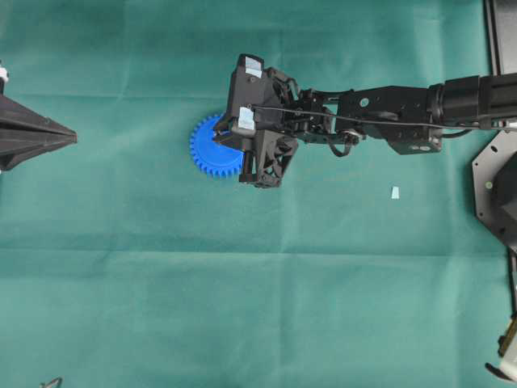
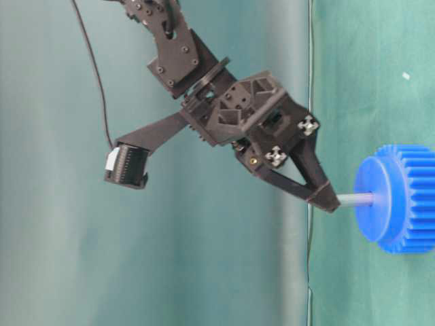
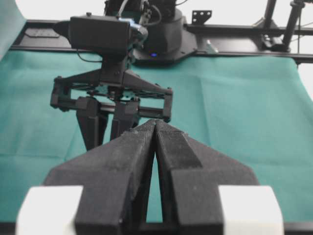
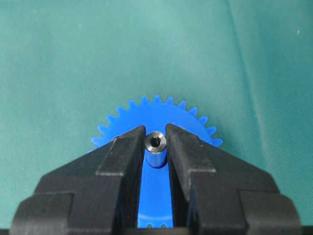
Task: Insert the shaft into the center hole of the gear.
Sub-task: 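Align the shaft tip above the gear hole with the right gripper, then lower the shaft into the gear hole and release it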
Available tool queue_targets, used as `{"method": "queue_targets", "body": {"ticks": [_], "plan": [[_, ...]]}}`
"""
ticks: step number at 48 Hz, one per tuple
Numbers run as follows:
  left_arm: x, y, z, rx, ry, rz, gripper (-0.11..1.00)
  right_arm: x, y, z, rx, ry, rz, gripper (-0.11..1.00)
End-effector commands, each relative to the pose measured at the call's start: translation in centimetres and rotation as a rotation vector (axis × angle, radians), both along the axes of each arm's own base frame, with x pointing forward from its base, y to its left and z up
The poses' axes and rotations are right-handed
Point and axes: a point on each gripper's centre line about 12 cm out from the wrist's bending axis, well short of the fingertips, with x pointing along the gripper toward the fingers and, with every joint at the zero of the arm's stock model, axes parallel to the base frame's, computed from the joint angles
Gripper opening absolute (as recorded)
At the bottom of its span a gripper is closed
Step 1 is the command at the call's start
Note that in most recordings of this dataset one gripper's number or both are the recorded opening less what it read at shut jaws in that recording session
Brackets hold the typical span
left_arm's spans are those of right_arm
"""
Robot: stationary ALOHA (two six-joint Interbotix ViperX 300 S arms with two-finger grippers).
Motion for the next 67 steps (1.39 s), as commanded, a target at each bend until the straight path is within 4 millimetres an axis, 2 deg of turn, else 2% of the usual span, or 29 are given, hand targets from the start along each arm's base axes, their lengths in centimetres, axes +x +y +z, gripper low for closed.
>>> {"method": "queue_targets", "body": {"ticks": [1, 9, 25, 55, 56, 58, 67], "plan": [[0.2, 0.0, 1.1, 0.003, -0.028, 0.001, 0.0, 0.3, 0.1, 1.1, -0.003, -0.035, 0.001, 0.16], [0.2, 0.0, 1.1, 0.001, -0.026, 0.0, 0.0, 0.3, 0.1, 1.0, -0.002, -0.035, -0.001, 0.16], [0.2, 0.0, 1.1, 0.001, -0.026, 0.0, 0.0, 0.8, 0.0, -1.5, -0.003, -0.016, -0.003, 0.16], [0.2, 0.0, 1.1, 0.001, -0.028, 0.001, 0.0, 0.8, 0.0, -1.5, -0.002, -0.006, -0.001, 0.17], [0.2, 0.0, 1.1, 0.001, -0.028, 0.0, 0.0, 0.8, 0.0, -1.5, -0.002, -0.006, -0.001, 0.18], [0.2, 0.0, 1.1, 0.001, -0.028, 0.001, 0.0, 0.8, 0.0, -1.5, -0.002, -0.006, -0.001, 0.27], [0.3, 0.0, 1.1, 0.001, -0.026, 0.001, 0.0, 0.9, 0.0, -0.7, -0.006, -0.024, 0.0, 0.83]]}}
